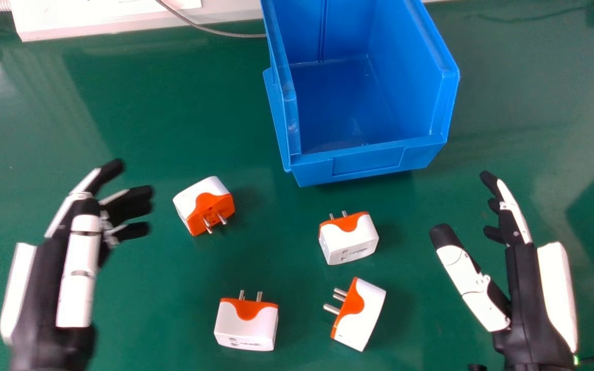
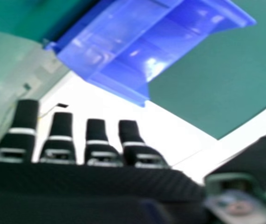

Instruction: Pick all objects and put in blue box

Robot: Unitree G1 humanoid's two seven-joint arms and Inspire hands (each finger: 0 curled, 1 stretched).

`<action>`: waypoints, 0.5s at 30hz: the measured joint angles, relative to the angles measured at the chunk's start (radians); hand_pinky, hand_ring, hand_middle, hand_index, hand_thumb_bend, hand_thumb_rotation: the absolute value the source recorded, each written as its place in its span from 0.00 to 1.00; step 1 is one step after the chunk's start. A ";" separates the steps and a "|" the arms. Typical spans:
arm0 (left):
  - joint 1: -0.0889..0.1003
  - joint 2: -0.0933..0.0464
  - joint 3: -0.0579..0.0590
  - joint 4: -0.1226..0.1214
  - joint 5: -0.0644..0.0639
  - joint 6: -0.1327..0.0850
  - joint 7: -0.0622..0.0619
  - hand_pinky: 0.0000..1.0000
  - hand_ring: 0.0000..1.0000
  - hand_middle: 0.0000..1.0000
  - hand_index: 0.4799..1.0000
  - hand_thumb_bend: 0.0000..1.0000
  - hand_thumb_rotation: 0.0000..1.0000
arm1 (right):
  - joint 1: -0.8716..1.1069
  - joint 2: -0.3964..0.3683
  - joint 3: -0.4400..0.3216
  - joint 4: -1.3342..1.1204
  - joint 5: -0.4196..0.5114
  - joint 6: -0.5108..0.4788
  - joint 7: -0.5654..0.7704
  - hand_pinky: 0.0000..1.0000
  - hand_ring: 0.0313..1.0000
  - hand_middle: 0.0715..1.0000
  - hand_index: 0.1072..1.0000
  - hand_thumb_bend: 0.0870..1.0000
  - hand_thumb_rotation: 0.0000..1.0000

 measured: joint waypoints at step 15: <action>-0.142 0.148 0.158 0.141 -0.178 0.249 -0.110 0.64 0.70 0.71 0.67 0.23 0.83 | 0.017 0.013 0.001 -0.007 -0.009 0.001 -0.002 0.80 0.90 0.93 0.90 0.42 0.87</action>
